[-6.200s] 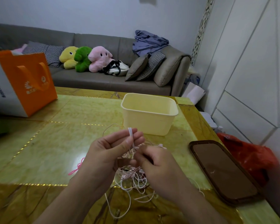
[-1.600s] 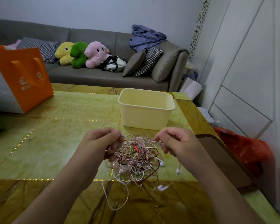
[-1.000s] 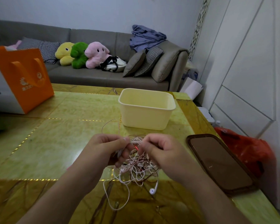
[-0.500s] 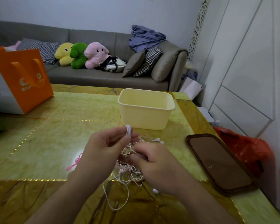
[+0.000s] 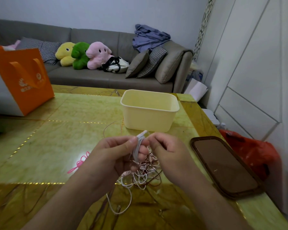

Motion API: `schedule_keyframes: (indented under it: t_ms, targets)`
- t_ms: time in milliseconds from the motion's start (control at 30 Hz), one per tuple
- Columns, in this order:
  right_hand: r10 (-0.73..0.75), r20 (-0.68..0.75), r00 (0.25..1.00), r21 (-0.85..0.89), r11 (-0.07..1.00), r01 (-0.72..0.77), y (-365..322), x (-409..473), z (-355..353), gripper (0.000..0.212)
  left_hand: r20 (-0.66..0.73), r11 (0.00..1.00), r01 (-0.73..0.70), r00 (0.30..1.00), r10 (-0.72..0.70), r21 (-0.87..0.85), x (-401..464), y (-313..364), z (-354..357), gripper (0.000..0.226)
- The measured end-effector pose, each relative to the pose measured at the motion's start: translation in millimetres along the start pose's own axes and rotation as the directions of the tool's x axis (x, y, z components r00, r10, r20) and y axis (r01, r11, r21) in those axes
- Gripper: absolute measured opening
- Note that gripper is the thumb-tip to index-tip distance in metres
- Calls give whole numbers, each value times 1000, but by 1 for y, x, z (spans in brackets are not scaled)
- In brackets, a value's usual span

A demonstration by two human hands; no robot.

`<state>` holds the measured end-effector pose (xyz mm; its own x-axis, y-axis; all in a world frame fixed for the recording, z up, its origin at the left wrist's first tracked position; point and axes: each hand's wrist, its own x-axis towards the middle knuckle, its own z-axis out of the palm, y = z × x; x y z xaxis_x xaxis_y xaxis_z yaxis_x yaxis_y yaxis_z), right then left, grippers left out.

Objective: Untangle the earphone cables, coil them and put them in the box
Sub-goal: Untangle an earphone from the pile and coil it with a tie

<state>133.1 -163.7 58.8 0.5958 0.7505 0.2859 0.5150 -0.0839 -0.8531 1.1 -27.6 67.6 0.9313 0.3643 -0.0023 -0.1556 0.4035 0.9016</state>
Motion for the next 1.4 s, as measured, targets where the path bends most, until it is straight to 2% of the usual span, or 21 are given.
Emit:
schedule_keyframes:
  t_ms: [167,267,333,433,500,567,733,867,967,1167,1300,1400]
  targets:
    - [8,137,991,-48,999,-1,1,-4,17,24,-149,993,-88,986,75,-84,2,3,0,31]
    - [15,182,983,-225,974,27,-3,-6,25,21,-176,990,-125,978,112,-61,1,1,3,35]
    - [13,204,979,-315,948,53,-4,-9,27,19,-202,988,-145,968,151,44,2,0,3,31]
    - [-29,192,981,-370,924,100,-8,-11,28,20,-234,936,-128,949,211,327,3,-1,-1,19]
    - [-92,158,983,-375,916,146,-11,-12,26,21,-191,861,-100,956,221,499,4,-5,-6,19]
    - [-139,114,984,-354,920,171,-12,-12,23,22,-130,797,-86,970,203,598,3,-7,-6,24]
    - [-280,9,960,-399,879,260,-9,-13,24,15,-39,812,-65,993,107,580,3,1,-4,33]
    - [-336,-47,941,-433,855,284,-9,-15,27,11,4,824,-32,999,36,566,1,6,-2,24]
    - [-316,-74,946,-399,878,263,-10,-15,28,12,35,812,-32,999,14,583,-2,8,-3,34]
    - [-281,-161,946,-305,926,223,-14,-17,27,11,95,673,-119,993,72,730,-1,5,-9,21]
    - [-228,-153,962,-310,935,173,-12,-13,24,14,68,695,-79,997,43,715,0,2,-12,24]
    - [-123,-87,989,-185,977,105,-12,-10,19,17,28,760,-10,1000,-12,650,1,1,-13,21]
